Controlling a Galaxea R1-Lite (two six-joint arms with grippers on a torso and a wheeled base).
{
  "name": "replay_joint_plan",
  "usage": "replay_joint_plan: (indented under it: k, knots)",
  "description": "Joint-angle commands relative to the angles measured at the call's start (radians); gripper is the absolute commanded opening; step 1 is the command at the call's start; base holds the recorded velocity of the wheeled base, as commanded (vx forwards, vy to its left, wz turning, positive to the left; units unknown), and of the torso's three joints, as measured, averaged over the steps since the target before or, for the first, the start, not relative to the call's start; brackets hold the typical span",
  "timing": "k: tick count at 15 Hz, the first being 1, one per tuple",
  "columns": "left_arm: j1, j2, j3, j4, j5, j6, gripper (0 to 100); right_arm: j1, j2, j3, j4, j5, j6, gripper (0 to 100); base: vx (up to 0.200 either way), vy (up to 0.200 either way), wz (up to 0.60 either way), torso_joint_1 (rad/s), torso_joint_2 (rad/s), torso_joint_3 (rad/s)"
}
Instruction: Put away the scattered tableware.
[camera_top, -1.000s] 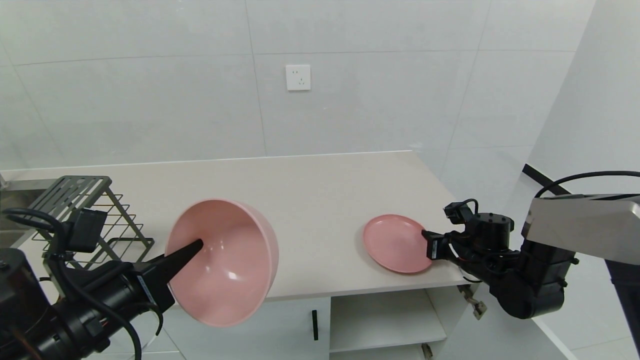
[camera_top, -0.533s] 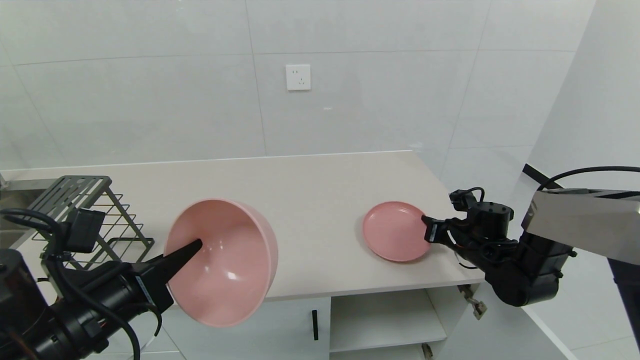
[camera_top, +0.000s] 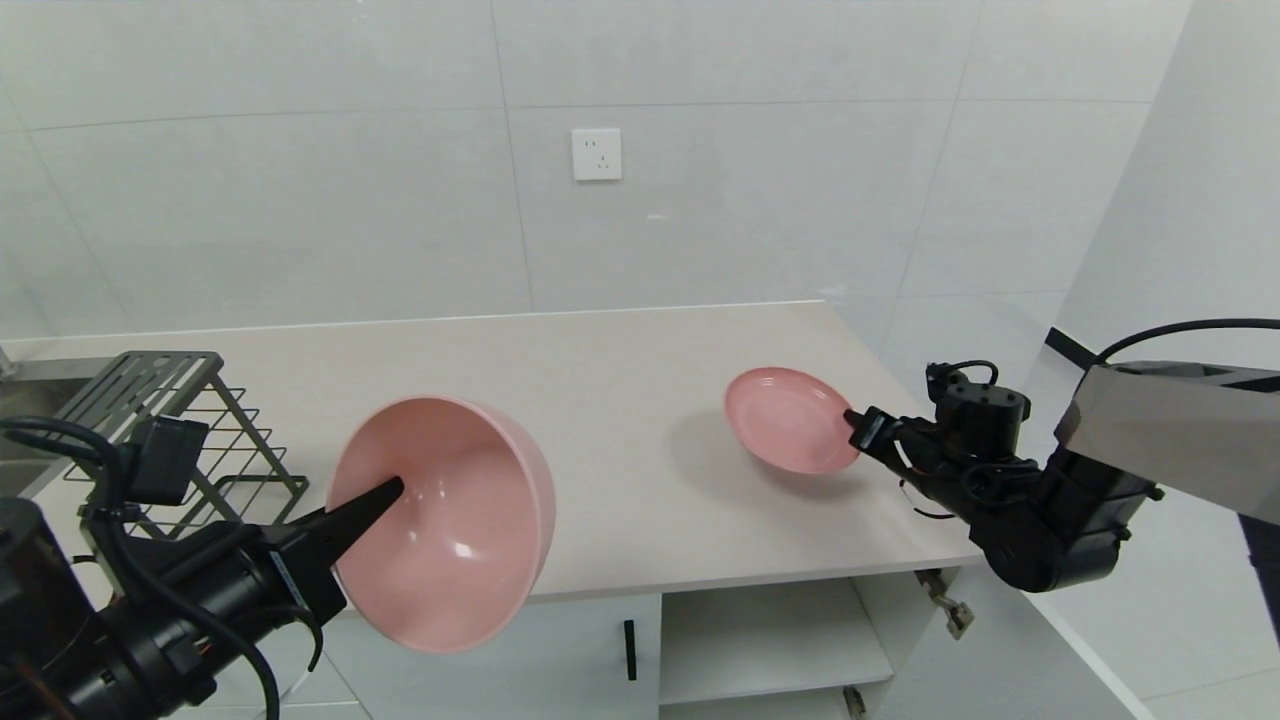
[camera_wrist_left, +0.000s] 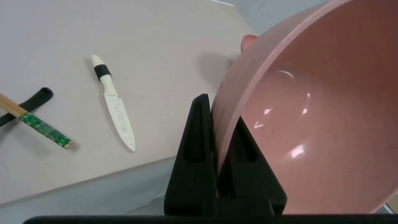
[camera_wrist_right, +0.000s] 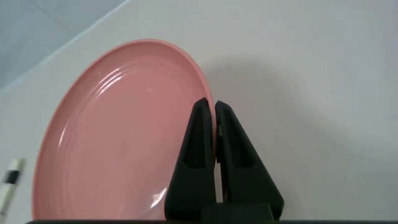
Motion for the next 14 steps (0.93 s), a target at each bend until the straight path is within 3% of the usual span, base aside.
replay_joint_plan:
  k: [1,5,7,9,11,12,14]
  knots:
    - [0.000,0.002,0.000,0.000,0.000,0.000,0,0.019,-0.088,0.007,0.042,0.008,0.076,0,0.000,0.000,0.00,0.000,0.00,0.000]
    - [-0.002,0.000,0.000,-0.003,-0.001,-0.003,0,0.083,-0.229,0.079,0.095,0.045,0.118,0,0.000,0.000,0.00,0.000,0.00,0.000]
    - [0.000,-0.043,-0.009,-0.005,-0.001,-0.025,0,0.105,-0.292,0.135,0.086,0.044,0.116,0,0.000,0.000,0.00,0.000,0.00,0.000]
    - [-0.002,-0.090,-0.015,-0.002,-0.008,-0.083,0,0.111,-0.335,0.154,0.066,0.044,0.122,0,0.000,0.000,0.00,0.000,0.00,0.000]
    - [-0.005,-0.104,0.000,0.003,-0.054,-0.147,0,0.116,-0.343,0.185,0.011,0.042,0.144,0,0.000,0.000,0.00,0.000,0.00,0.000]
    - [0.001,-0.101,0.028,0.004,-0.121,-0.209,0,0.132,-0.332,0.228,-0.113,0.037,0.159,0,0.000,0.000,0.00,0.000,0.00,0.000]
    - [0.004,-0.095,0.030,0.001,-0.153,-0.270,0,0.137,-0.309,0.299,-0.277,0.036,0.155,0,0.000,0.000,0.00,0.000,0.00,0.000]
